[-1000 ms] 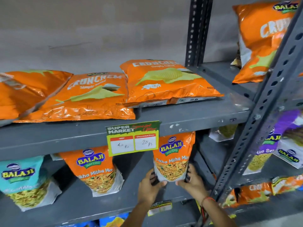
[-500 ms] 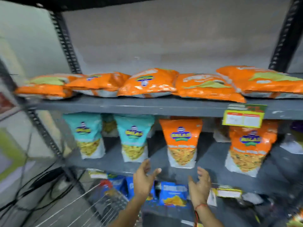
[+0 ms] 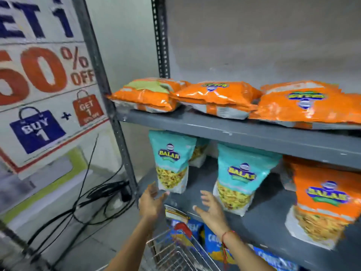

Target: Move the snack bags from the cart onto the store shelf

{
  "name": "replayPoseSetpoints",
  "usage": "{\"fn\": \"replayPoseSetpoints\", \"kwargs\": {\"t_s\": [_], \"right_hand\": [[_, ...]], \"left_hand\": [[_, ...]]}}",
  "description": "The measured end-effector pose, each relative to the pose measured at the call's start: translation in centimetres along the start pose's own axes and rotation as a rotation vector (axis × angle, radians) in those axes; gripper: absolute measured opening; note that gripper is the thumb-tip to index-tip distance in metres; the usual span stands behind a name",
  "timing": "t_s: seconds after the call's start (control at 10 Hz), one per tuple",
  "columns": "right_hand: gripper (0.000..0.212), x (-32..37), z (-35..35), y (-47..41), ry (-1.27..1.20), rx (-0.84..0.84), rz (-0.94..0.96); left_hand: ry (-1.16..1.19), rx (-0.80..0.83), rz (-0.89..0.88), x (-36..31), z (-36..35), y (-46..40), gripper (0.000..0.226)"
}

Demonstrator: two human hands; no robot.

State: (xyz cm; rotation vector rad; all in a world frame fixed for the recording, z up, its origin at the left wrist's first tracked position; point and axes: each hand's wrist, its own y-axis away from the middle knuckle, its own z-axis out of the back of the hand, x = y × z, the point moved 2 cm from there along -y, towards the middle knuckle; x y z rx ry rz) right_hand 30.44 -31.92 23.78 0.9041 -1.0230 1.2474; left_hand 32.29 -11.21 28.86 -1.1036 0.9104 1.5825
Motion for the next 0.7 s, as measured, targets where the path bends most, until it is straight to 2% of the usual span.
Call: {"fn": "replayPoseSetpoints", "kwargs": {"t_s": [0.1,0.2,0.3,0.4,0.5,0.7], "right_hand": [[0.076,-0.6,-3.2,-5.3,-0.031,0.116,-0.059],[0.085,-1.1,-5.5,-9.7,-0.104,0.150,-0.056],[0.075,-1.9,-7.3,-12.8,-0.168,0.172,-0.053],[0.080,-3.2,-8.5,-13.8,-0.226,0.122,-0.083],[0.068,-4.0,-8.9,-13.6,-0.216,0.069,-0.073],[0.088,-3.1,-8.6,-12.3,-0.217,-0.002,-0.009]], "left_hand": [[-0.008,0.052,0.073,1.9,-0.1,-4.5,0.074],[-0.068,0.144,0.085,3.7,-0.7,-8.8,0.082],[-0.025,0.222,0.095,5.2,-1.3,-11.7,0.077],[0.031,0.253,0.024,6.3,-2.4,-12.6,0.060],[0.130,0.262,-0.014,7.4,-3.1,-13.2,0.062],[0.220,0.222,-0.041,6.6,-2.4,-10.6,0.057]]}}
